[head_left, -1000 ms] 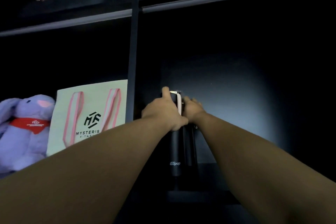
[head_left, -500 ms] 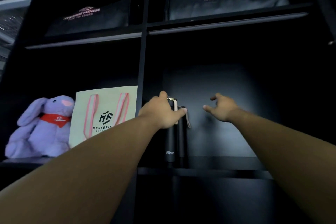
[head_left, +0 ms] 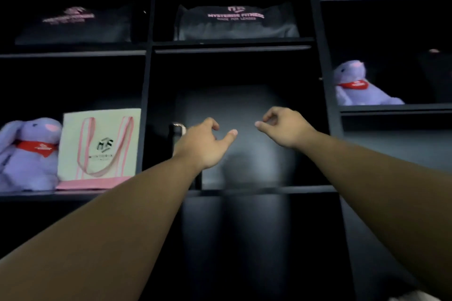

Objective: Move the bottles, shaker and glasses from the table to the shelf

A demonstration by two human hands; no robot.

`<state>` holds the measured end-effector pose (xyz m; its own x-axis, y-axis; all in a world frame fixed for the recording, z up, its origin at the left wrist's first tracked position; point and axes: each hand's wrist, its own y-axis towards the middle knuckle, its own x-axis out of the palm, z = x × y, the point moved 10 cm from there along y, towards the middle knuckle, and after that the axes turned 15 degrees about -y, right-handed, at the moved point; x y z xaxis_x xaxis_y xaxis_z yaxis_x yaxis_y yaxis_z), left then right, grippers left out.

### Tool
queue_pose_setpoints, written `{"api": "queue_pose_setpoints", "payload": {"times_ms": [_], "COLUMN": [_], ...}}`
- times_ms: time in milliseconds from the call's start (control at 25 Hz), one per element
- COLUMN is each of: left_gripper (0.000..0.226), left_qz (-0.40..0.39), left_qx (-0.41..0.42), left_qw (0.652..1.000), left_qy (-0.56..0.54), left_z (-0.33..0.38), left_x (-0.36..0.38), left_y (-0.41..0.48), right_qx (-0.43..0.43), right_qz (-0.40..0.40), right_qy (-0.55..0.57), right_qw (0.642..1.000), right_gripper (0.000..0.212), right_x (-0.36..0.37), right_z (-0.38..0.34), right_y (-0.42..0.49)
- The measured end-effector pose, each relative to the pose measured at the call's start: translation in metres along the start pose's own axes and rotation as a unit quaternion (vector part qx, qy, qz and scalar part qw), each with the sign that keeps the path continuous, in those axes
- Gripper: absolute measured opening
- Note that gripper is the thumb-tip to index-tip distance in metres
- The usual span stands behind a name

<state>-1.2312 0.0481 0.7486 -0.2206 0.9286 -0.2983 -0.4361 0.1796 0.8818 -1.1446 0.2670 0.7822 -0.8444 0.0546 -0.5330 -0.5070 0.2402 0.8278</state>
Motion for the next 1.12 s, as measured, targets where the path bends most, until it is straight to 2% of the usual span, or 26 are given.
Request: {"api": "queue_pose_setpoints", "payload": {"times_ms": [240,440,720,880,1120], "left_gripper": [0.063,0.060,0.066,0.064,0.066], "left_qz": [-0.038,-0.089,-0.240,-0.295,-0.401], "left_qx": [0.016,0.031,0.019,0.032,0.051], "left_qw": [0.992,0.959,0.880,0.826,0.757], "left_qy": [-0.121,-0.266,-0.410,-0.480,-0.514], "left_z": [0.110,0.199,0.353,0.471,0.593], "left_x": [0.001,-0.010,0.007,-0.021,-0.038], "left_y": [-0.087,-0.197,-0.375,-0.452,-0.578], "right_qx": [0.041,0.176,0.319,0.382,0.454], "right_qz": [0.030,0.037,0.018,0.040,0.031], "right_qy": [-0.076,-0.146,-0.265,-0.307,-0.385], "right_qw": [0.996,0.973,0.910,0.870,0.803], "right_gripper": [0.025,0.030,0.031,0.037,0.037], "right_x": [-0.139,-0.279,-0.420,-0.514,-0.629], "right_z": [0.018,0.053,0.054,0.041,0.023], "right_y": [-0.139,-0.313,-0.538,-0.637,-0.783]}}
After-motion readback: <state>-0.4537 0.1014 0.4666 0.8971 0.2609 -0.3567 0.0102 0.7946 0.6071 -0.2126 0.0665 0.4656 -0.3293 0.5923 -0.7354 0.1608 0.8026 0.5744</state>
